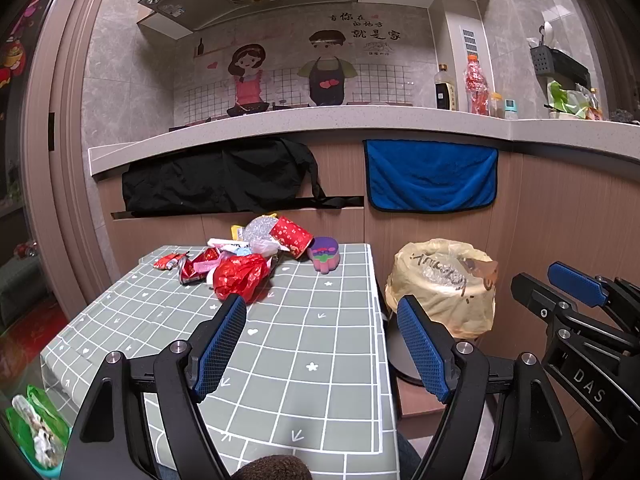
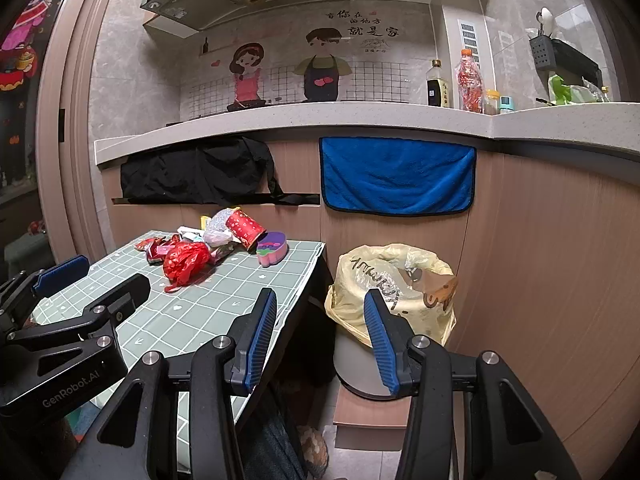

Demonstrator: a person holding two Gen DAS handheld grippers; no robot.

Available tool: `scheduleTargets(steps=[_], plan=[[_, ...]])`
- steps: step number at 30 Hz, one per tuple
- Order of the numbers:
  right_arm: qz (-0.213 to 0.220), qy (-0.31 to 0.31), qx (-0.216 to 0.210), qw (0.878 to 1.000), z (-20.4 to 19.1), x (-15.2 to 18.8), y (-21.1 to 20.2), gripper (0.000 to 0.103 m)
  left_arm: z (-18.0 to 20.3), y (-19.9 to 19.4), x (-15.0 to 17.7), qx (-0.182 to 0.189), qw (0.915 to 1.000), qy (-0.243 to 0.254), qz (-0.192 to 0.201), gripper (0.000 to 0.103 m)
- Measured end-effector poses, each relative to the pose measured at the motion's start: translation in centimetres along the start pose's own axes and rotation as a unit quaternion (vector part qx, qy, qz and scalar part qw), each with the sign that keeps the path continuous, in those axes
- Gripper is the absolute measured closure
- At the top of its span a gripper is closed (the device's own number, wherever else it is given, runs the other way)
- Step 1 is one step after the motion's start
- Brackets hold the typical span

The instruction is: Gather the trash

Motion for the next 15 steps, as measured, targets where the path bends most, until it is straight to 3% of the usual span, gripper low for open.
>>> scheduleTargets(steps=[15], plan=[[-0.001,0.000,0.000,1.000,0.01,-0.10,0.04,0.059,-0.05,0.00,-0.02,0.000,1.0000,-0.001,0.000,0.025]])
Point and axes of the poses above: each gripper's, at about its wrist camera, not at the fingertips, and y roughly the way its jaws point, z to its right, x to its underside, the point moved 6 cm from there along y, roughly the way its jaws point, and after that the axes turned 7 degrees about x, right-handed, at the moved point
